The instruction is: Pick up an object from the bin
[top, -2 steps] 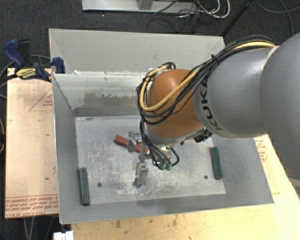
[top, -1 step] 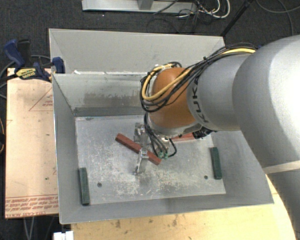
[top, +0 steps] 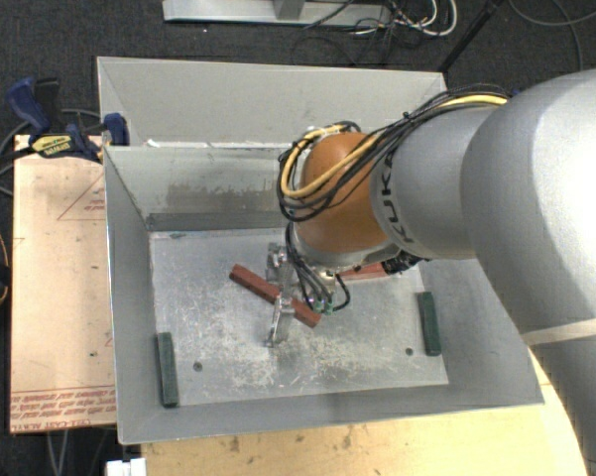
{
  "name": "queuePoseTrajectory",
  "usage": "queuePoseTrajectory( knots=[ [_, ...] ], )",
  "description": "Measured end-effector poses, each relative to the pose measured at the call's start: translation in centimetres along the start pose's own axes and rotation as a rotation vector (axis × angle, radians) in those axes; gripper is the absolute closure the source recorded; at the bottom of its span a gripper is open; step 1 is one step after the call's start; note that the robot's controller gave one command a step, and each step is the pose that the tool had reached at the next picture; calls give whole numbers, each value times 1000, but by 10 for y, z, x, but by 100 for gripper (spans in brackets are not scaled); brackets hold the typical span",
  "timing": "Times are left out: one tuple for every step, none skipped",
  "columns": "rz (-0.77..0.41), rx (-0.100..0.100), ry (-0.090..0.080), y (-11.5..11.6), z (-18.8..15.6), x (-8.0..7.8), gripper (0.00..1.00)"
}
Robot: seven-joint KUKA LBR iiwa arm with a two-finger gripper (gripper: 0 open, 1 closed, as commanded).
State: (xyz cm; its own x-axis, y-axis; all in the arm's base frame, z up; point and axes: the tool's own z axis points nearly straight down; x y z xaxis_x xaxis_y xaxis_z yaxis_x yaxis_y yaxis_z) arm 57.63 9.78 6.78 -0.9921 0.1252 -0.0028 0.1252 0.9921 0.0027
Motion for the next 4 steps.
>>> queuePoseTrajectory(
  knots=[
    [0,0,0,1,-1,-1,0],
    [1,1,0,1,-1,-1,0],
    [2,1,0,2,-2,-2,0],
    [2,0,1,2,-3,-2,100]
  ],
)
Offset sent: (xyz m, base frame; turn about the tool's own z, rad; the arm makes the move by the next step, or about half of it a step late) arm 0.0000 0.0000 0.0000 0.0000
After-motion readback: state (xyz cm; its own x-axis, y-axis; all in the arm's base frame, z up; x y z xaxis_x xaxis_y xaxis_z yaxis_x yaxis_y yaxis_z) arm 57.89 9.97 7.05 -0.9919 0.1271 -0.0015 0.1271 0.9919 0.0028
